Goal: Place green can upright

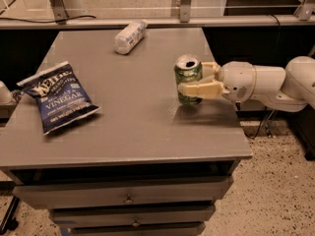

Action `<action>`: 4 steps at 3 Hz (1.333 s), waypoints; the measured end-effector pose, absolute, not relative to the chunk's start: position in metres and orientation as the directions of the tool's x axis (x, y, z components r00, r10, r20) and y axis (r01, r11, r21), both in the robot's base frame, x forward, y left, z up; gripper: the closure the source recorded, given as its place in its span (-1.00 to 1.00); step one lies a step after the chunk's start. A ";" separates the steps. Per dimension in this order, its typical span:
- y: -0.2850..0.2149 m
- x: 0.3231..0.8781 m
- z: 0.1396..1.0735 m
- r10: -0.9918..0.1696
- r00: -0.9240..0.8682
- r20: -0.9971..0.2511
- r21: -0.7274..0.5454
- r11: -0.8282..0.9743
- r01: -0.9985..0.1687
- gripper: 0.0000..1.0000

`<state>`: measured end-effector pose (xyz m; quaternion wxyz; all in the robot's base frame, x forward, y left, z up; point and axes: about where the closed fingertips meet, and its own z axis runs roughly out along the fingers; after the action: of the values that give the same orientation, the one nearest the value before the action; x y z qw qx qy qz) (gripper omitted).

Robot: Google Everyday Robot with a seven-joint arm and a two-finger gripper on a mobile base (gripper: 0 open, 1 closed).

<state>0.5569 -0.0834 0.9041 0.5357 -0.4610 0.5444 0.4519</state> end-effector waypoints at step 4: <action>-0.109 0.554 0.871 0.006 -0.108 -0.994 0.106 0.216 -0.971 -0.68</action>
Offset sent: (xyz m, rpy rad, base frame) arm 0.0010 -0.0259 -0.0356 0.0370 0.1115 -0.0427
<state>0.5539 -0.1093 0.8709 0.5222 -0.4166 0.5789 0.4676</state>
